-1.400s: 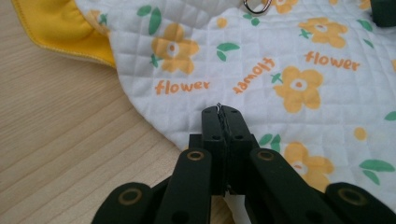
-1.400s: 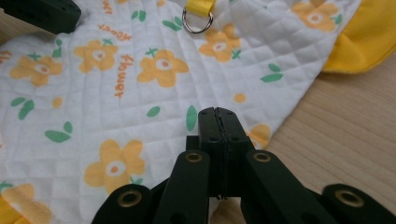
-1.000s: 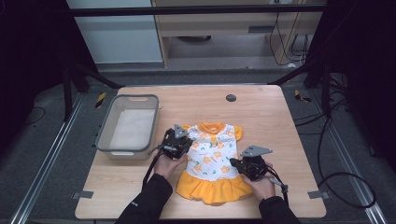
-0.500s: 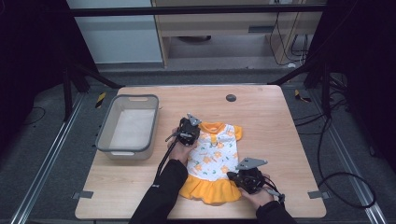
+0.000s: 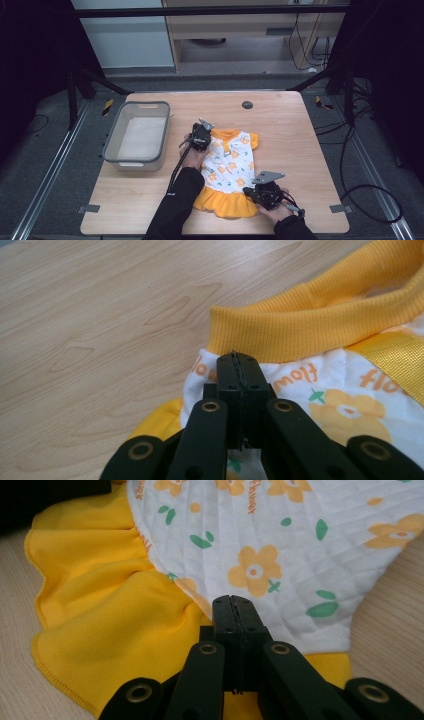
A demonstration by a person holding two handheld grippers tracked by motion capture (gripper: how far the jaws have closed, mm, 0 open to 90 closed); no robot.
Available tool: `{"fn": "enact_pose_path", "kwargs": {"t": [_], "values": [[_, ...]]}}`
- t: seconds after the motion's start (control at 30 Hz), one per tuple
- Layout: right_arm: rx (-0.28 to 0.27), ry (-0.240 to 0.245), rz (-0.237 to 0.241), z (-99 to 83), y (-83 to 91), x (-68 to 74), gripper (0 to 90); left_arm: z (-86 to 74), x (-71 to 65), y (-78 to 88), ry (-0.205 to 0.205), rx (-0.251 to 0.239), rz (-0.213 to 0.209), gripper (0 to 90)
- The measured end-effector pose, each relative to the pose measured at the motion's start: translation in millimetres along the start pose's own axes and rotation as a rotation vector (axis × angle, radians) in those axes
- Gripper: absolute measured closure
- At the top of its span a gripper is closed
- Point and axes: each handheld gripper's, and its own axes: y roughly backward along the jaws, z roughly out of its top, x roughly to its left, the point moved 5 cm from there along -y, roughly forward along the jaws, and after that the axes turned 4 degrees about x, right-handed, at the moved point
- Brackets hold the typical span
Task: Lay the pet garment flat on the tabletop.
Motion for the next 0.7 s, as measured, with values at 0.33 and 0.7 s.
{"fn": "enact_pose_path", "kwargs": {"t": [0.33,0.7], "values": [[-0.086,-0.005,0.000,15.1,9.4,-4.2,90.0,6.7,3.7,50.1,0.020,-0.087,-0.092,84.7],[-0.239,-0.096,-0.137,63.5,18.3,-73.8,90.0,-51.8,-22.6,134.5,-0.065,-0.101,-0.218,84.3]]}}
